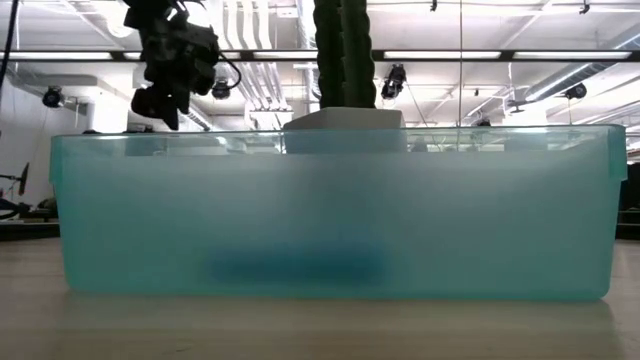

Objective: Pick & Place Kitchen Sink Supplies
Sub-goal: Put the dish soap into the right transparent bin

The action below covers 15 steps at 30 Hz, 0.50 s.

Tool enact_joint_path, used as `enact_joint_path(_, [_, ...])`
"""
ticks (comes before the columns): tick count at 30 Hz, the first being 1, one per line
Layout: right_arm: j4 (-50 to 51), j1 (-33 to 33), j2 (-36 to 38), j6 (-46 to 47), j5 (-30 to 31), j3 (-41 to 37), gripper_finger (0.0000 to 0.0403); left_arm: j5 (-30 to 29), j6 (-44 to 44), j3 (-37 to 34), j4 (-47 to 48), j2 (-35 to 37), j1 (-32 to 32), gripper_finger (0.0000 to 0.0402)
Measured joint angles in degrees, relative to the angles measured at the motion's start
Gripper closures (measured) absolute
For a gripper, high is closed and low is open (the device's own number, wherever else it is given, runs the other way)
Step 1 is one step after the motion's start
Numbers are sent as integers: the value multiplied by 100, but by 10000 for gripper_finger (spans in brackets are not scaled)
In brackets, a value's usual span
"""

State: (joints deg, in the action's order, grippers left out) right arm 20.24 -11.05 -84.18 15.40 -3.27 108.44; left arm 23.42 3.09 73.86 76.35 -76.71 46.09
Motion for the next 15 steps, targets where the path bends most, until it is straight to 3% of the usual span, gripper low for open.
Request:
enact_joint_path(7, [102, -4, 16, 0, -22, 0, 353, 117, -114, -591, 80, 0, -62, 210])
enact_joint_path(15, [254, -4, 17, -2, -22, 0, 353, 213, -148, -964, -108, 4, -214, 157])
